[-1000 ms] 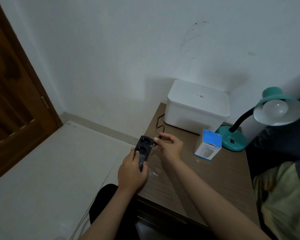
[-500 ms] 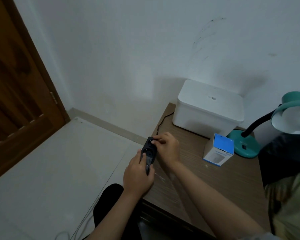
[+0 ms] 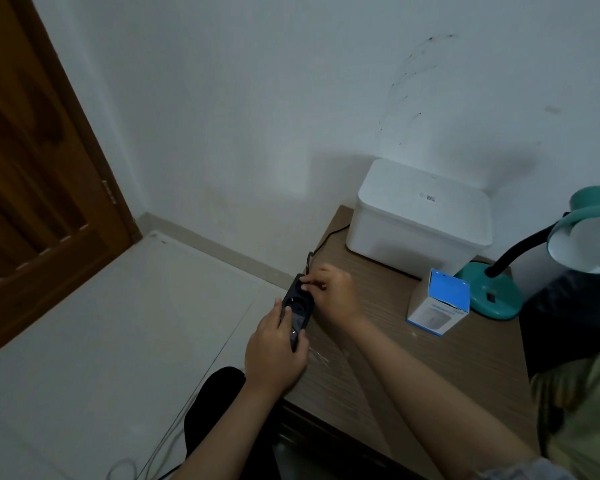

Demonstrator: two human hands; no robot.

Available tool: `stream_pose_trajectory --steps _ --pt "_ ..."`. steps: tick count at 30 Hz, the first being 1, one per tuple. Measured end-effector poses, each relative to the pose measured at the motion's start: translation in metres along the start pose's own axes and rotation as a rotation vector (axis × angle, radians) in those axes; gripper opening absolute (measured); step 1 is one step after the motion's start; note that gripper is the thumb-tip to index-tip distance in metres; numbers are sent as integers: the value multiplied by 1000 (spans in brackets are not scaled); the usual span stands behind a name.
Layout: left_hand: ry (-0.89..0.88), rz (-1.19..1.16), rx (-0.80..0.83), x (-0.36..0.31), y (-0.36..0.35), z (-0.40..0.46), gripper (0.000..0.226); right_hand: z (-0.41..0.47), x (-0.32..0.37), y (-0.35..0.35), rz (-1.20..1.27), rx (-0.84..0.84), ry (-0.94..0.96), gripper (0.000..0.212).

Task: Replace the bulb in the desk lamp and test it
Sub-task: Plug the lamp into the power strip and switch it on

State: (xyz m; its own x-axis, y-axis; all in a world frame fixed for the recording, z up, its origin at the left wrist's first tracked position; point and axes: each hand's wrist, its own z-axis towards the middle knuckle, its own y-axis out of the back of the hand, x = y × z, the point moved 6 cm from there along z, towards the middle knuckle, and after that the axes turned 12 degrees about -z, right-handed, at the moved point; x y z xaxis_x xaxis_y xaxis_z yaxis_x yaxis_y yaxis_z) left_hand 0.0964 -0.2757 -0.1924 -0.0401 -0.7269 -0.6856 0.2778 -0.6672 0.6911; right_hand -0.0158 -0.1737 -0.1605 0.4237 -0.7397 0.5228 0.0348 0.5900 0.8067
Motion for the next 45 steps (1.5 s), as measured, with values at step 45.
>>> stream_pose_trajectory --steps 45 --pt "-460 -169 568 -218 -268 10 64 -157 -265 193 -147 -522 -551 23"
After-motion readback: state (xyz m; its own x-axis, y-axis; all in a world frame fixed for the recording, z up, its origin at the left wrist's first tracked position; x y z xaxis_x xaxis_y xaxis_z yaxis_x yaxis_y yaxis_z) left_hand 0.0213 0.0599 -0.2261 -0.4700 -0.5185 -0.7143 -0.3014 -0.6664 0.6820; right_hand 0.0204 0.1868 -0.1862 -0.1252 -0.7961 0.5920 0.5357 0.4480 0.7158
